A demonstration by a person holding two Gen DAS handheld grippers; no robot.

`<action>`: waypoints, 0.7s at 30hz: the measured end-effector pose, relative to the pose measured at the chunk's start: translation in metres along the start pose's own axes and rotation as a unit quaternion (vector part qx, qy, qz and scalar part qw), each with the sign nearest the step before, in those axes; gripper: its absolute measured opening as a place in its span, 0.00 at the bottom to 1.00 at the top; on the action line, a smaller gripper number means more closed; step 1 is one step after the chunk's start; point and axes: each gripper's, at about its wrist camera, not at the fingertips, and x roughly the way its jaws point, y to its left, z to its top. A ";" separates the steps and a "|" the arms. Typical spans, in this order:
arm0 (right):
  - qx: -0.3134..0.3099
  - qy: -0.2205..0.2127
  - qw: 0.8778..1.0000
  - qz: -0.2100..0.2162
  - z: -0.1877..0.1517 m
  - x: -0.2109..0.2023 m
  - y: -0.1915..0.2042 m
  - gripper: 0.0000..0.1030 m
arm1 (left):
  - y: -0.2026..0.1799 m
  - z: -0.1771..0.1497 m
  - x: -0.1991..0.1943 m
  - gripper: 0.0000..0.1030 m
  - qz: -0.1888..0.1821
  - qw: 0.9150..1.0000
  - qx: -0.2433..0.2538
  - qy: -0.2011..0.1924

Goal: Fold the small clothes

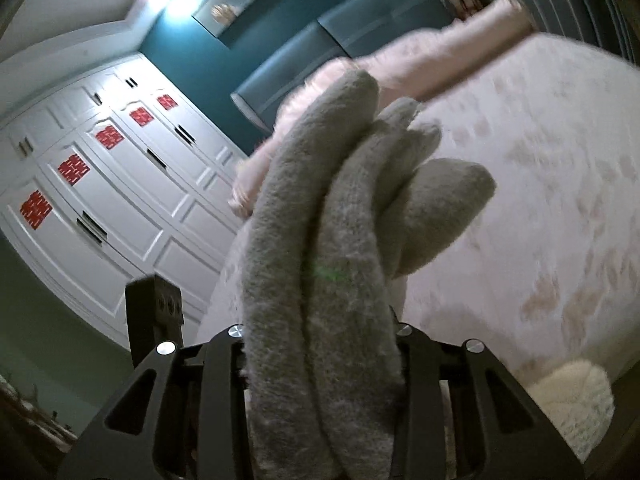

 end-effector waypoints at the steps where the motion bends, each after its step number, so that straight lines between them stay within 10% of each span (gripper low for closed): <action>1: -0.004 -0.009 1.000 0.006 0.008 -0.002 0.010 0.30 | 0.003 0.006 -0.010 0.70 -0.011 1.000 -0.005 -0.013; 8: -0.074 -0.017 0.995 0.064 0.028 0.016 0.088 0.29 | 0.062 0.021 -0.077 0.71 -0.065 0.993 -0.064 -0.074; 21: 0.003 -0.038 0.974 0.224 0.053 0.089 0.148 0.28 | 0.145 0.030 -0.230 0.76 0.024 0.970 -0.093 -0.223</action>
